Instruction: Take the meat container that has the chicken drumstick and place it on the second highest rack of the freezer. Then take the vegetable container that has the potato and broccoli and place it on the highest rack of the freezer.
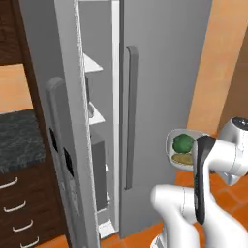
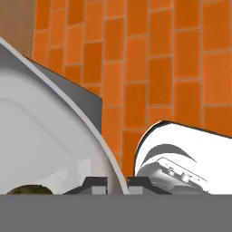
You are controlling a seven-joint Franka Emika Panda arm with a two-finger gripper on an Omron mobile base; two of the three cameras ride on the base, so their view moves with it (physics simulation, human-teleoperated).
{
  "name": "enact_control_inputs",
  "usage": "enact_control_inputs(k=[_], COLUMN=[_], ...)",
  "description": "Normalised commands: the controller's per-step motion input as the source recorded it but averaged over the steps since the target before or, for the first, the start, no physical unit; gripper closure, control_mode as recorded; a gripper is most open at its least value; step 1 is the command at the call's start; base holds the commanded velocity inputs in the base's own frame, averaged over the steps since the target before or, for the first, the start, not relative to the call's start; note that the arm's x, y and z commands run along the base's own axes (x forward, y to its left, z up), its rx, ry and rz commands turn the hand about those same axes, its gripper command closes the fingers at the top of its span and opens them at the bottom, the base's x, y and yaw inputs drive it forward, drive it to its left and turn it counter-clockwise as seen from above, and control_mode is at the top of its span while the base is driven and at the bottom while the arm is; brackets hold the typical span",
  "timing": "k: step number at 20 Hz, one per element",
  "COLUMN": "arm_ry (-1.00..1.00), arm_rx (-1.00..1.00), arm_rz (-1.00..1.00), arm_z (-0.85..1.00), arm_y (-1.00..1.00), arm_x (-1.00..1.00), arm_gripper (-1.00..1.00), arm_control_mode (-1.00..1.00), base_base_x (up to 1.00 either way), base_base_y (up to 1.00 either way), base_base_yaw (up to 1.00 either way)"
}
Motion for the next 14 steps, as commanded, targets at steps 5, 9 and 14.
enact_control_inputs(k=[5, 9, 14], arm_ry=[0.00, 0.00, 0.00], arm_rx=[0.00, 0.00, 0.00], arm_rz=[0.00, 0.00, 0.00], arm_z=[0.00, 0.00, 0.00], arm_y=[0.00, 0.00, 0.00], arm_x=[0.00, 0.00, 0.00], arm_gripper=[1.00, 1.00, 1.00], arm_control_mode=[1.00, 1.00, 1.00], base_base_x=[0.62, -0.22, -0.43], base_base_y=[-0.59, 0.00, 0.10], base_base_yaw=[0.51, 0.94, 0.44])
